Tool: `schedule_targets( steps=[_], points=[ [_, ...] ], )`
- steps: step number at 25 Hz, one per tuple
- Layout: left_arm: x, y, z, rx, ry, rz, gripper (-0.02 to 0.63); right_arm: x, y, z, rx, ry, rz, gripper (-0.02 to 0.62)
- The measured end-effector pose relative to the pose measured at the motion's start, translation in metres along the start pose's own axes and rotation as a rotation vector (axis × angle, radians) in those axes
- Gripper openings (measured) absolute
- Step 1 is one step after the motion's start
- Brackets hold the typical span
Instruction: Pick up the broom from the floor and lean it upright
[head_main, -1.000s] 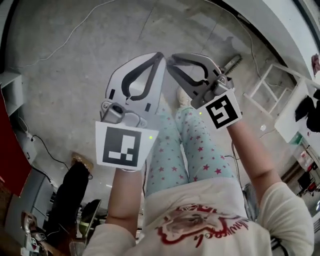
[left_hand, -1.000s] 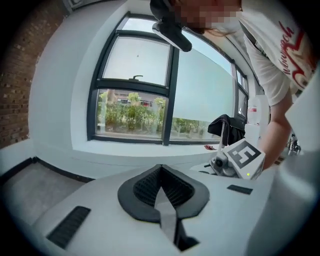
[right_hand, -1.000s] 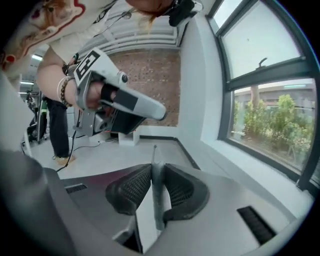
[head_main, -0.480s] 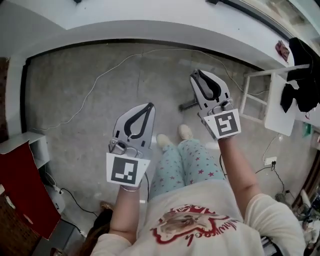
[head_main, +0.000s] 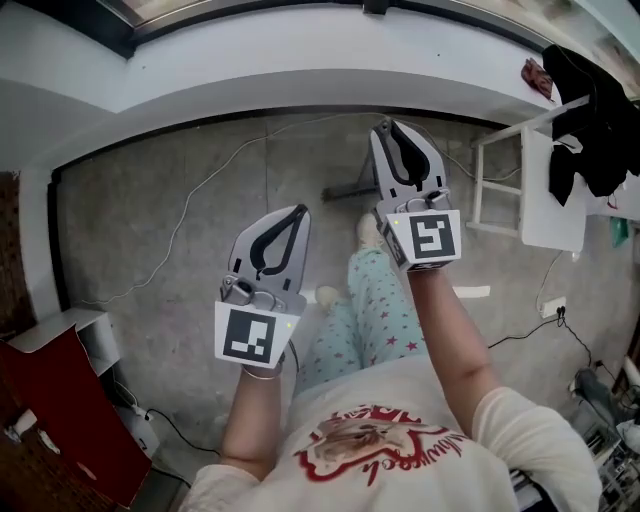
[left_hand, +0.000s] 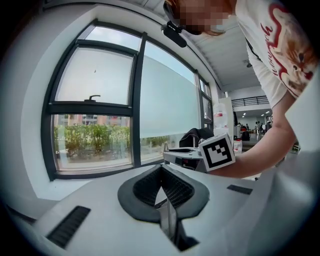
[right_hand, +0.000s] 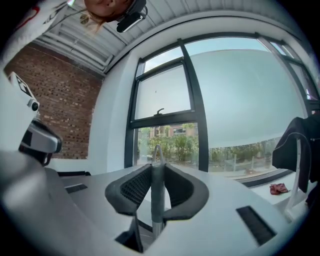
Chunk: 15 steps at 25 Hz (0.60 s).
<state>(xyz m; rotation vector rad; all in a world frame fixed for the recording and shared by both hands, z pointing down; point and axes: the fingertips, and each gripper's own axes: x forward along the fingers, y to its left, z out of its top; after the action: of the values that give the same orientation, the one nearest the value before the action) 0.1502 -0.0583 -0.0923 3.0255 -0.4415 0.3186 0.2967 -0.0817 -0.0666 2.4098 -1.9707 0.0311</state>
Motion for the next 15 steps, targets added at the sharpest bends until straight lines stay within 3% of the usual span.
schedule_targets(
  steps=[7,15],
  points=[
    [0.083,0.006,0.003,-0.01,0.016,-0.005,0.017,0.057,-0.064,0.006,0.048,-0.036,-0.056,0.098],
    [0.204,0.039,0.036,0.028,0.013,0.004,0.017,0.131,-0.13,0.01,0.101,-0.021,-0.035,0.098]
  ],
)
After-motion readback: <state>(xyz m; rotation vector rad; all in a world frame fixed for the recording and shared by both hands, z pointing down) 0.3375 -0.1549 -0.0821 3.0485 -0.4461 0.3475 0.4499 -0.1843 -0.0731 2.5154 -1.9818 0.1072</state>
